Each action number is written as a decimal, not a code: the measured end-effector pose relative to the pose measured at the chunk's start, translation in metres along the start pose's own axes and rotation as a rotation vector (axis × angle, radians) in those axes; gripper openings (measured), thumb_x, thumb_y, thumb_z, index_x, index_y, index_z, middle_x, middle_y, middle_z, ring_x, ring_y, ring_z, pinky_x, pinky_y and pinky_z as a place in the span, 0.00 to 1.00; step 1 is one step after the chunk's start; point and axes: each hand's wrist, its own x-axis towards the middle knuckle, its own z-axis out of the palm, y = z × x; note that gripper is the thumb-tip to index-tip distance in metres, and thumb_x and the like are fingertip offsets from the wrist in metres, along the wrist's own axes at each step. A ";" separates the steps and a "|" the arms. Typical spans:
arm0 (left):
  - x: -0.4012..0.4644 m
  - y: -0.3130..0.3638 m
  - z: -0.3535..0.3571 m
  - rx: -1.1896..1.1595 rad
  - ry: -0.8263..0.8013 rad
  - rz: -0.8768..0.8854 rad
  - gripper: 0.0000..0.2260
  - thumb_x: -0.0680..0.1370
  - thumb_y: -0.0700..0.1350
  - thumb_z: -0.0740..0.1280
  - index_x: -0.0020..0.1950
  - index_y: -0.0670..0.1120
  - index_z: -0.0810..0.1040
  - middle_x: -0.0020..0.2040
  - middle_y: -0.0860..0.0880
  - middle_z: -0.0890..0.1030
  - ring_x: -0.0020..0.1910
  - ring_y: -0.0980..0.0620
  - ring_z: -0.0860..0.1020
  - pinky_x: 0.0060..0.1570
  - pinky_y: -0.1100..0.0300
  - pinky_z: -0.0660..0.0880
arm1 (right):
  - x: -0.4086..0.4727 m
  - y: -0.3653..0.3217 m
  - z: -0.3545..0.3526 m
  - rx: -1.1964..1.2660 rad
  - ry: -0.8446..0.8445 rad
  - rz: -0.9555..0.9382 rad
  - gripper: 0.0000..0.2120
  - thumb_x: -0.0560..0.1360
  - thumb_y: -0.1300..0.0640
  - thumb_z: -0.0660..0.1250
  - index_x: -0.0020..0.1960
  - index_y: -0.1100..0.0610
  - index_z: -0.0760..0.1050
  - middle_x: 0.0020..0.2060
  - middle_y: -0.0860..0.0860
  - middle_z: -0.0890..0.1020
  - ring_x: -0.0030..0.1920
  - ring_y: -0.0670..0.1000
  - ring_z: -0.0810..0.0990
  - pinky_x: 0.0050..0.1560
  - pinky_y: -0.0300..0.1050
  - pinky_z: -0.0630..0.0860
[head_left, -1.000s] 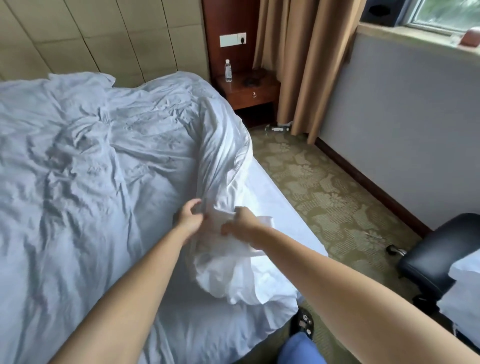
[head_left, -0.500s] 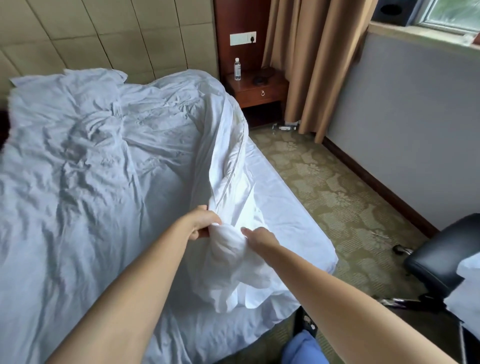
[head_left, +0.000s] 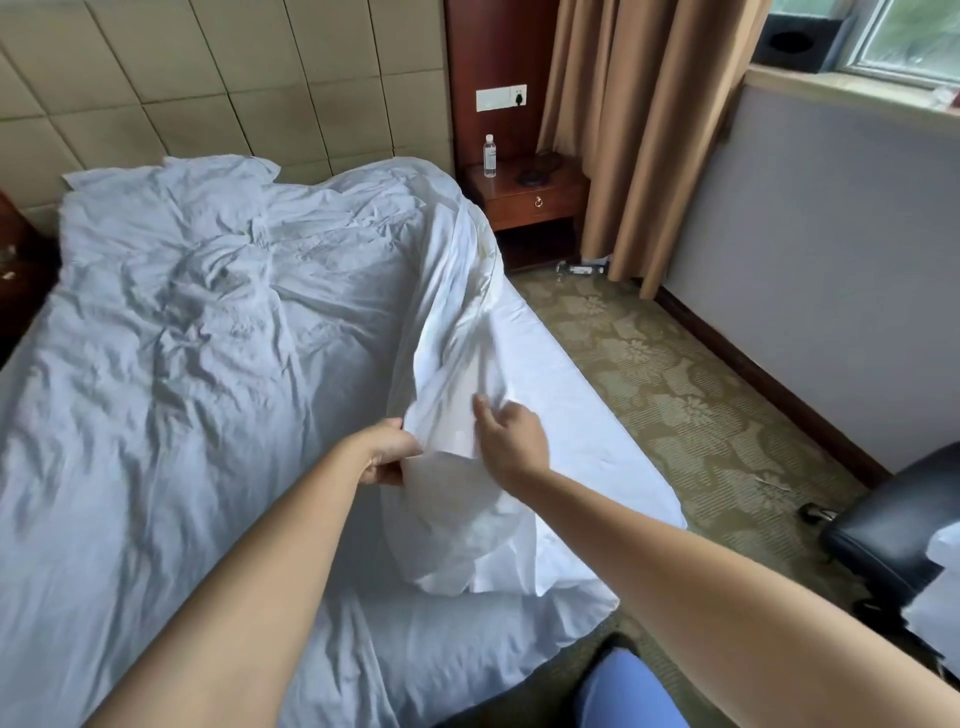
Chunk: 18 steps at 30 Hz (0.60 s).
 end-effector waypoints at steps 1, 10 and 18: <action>-0.002 -0.001 -0.004 -0.029 -0.013 0.000 0.18 0.74 0.28 0.62 0.60 0.42 0.75 0.49 0.42 0.82 0.40 0.48 0.81 0.39 0.54 0.80 | -0.006 -0.006 0.005 -0.008 -0.119 -0.040 0.24 0.79 0.43 0.58 0.31 0.57 0.69 0.38 0.61 0.78 0.41 0.57 0.77 0.44 0.48 0.71; -0.002 -0.001 0.003 -0.086 0.016 -0.016 0.16 0.72 0.23 0.52 0.40 0.41 0.73 0.33 0.43 0.76 0.26 0.51 0.77 0.25 0.65 0.73 | -0.020 0.010 0.040 -0.535 -0.537 -0.202 0.23 0.76 0.37 0.60 0.48 0.58 0.76 0.50 0.58 0.81 0.53 0.58 0.79 0.51 0.46 0.71; 0.012 0.019 0.024 -0.024 -0.038 -0.173 0.14 0.73 0.27 0.53 0.38 0.41 0.74 0.30 0.43 0.77 0.27 0.48 0.77 0.28 0.62 0.76 | 0.012 0.043 0.056 -0.490 -0.384 -0.090 0.26 0.73 0.49 0.67 0.65 0.56 0.61 0.60 0.54 0.64 0.60 0.57 0.71 0.54 0.49 0.73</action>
